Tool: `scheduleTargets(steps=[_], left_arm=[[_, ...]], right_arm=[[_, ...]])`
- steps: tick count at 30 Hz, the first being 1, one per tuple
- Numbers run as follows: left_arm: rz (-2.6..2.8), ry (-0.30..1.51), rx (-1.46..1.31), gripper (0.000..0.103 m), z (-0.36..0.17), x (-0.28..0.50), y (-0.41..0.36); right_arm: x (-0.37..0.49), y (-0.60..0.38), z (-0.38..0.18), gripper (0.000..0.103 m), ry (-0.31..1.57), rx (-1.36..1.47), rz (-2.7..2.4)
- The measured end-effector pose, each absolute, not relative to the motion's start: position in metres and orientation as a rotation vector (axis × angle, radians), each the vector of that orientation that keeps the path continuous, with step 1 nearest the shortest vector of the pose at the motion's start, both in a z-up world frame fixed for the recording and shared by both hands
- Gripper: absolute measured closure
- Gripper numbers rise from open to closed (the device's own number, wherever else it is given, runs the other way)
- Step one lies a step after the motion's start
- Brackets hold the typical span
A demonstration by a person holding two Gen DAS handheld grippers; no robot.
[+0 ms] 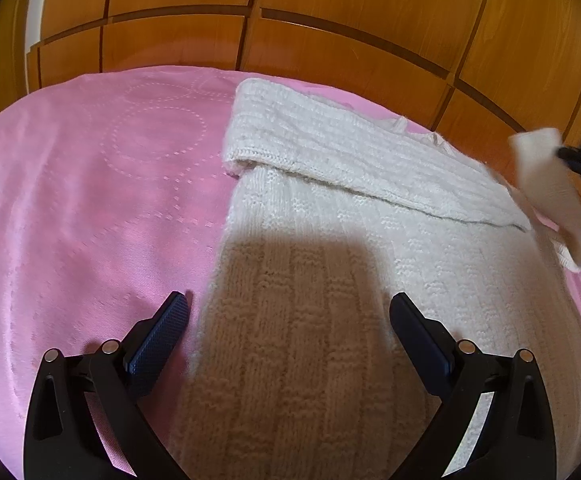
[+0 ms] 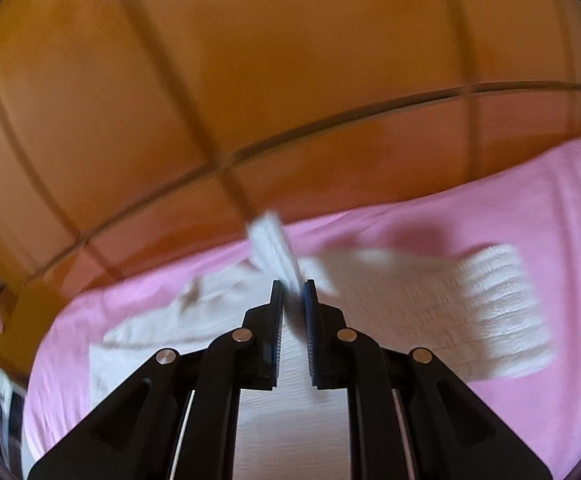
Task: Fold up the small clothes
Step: 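Fold the held sleeve across the sweater body with the right gripper, release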
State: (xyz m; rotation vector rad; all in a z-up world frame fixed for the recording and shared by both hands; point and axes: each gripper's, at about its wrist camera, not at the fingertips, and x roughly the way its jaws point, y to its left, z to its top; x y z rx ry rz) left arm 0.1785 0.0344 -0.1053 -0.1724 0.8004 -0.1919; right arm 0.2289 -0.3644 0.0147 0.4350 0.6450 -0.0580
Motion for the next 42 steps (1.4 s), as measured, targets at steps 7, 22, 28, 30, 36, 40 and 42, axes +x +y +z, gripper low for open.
scheduleTargets(steps=[7, 22, 28, 30, 36, 40, 42], left_arm=[[-0.211, 0.795, -0.186, 0.004, -0.107, 0.18, 0.035], [-0.235, 0.849, -0.161, 0.004, -0.087, 0.188, 0.019], [-0.401, 0.77, -0.259, 0.017, -0.031, 0.214, -0.033], [-0.465, 0.793, -0.213, 0.033, -0.024, 0.231, -0.067], [-0.542, 0.875, -0.151, 0.061, -0.032, 0.274, -0.148], [-0.531, 1.006, -0.231, 0.061, -0.054, 0.312, -0.185], [-0.503, 1.058, -0.215, 0.061, -0.068, 0.325, -0.199]], right_arm=[[0.248, -0.25, -0.017, 0.093, 0.715, 0.326, 0.16], [0.143, -0.306, -0.069, 0.071, 0.744, 0.085, -0.089], [0.133, -0.38, -0.097, 0.083, 0.802, 0.195, -0.231], [0.129, -0.392, -0.104, 0.083, 0.782, 0.28, -0.205], [0.125, -0.398, -0.106, 0.083, 0.76, 0.327, -0.181], [0.122, -0.407, -0.109, 0.083, 0.744, 0.398, -0.153], [0.121, -0.412, -0.108, 0.083, 0.741, 0.407, -0.149]])
